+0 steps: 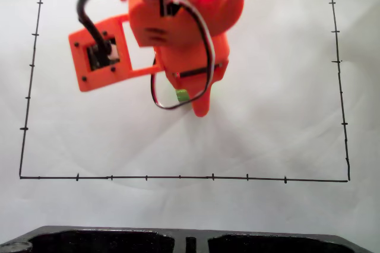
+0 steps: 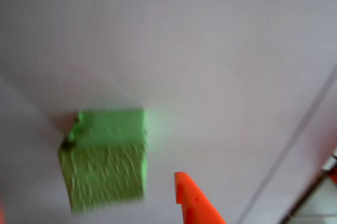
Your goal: Grasp the colored block, Place it on the black dot, and then return the arm to the default position.
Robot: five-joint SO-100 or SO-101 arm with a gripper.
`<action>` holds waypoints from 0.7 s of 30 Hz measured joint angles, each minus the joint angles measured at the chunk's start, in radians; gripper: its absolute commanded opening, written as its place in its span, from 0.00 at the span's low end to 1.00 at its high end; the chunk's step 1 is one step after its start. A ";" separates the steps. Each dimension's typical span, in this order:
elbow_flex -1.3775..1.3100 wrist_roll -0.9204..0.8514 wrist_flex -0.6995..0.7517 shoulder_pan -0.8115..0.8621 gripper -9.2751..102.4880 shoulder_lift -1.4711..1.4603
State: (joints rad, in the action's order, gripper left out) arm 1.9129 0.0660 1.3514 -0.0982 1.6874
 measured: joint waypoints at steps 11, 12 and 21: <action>0.005 -0.069 0.115 0.009 0.47 0.307; 0.015 -0.075 0.115 0.014 0.46 0.342; 0.201 -0.149 0.086 0.058 0.29 0.715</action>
State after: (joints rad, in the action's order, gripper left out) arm 2.1138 -0.0828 1.4373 -0.0399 2.4022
